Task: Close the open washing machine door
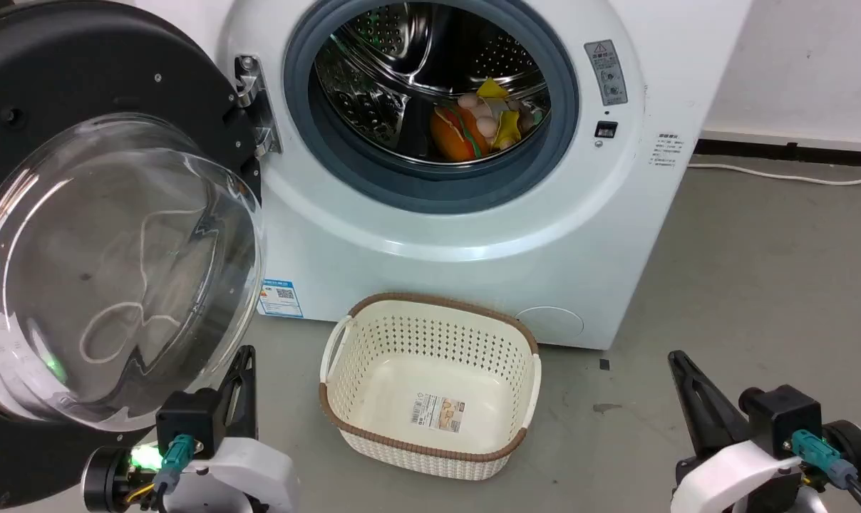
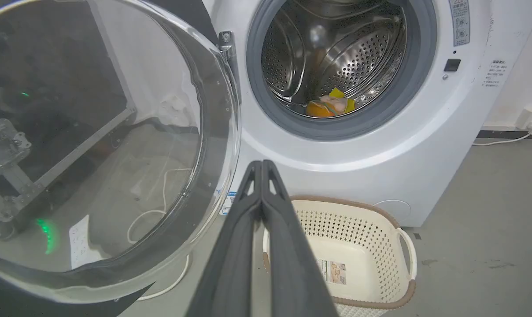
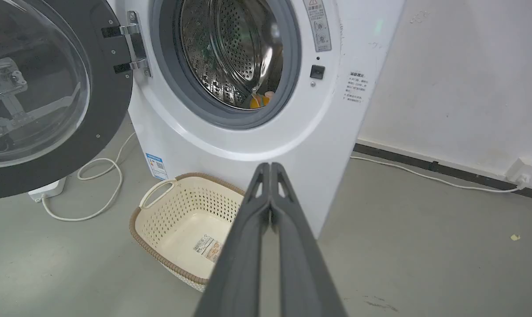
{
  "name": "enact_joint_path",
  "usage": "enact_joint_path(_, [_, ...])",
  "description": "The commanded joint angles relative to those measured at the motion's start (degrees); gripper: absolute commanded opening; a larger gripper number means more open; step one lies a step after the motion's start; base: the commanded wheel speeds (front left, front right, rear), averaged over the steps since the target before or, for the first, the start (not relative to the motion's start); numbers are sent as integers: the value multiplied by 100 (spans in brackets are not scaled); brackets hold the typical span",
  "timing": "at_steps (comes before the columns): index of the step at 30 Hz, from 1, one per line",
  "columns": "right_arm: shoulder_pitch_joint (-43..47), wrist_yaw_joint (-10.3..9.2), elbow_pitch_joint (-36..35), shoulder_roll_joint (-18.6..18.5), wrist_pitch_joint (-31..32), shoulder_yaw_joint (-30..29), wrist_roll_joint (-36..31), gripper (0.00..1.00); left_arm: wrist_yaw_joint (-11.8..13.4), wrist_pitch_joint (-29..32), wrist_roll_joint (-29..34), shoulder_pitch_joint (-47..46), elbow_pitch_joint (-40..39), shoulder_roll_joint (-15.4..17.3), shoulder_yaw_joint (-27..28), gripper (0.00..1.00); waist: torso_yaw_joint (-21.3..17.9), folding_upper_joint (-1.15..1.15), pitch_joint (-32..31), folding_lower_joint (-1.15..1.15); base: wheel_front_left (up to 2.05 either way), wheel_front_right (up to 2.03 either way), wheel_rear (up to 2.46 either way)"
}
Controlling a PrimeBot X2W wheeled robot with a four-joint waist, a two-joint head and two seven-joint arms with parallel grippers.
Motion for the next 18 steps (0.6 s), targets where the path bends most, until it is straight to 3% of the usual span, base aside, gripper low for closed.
enact_joint_path(1, [1, 5, -31, 26, 3, 2, -42, 0, 16, 2, 16, 81, -26, -1, 6, 0, 0, 0, 0, 0, 0, 0, 0])
enact_joint_path(18, [1, 5, -31, 26, 3, 2, -42, 0, 16, 2, 16, 81, -26, -1, 6, 0, 0, 0, 0, 0, 0, 0, 0])
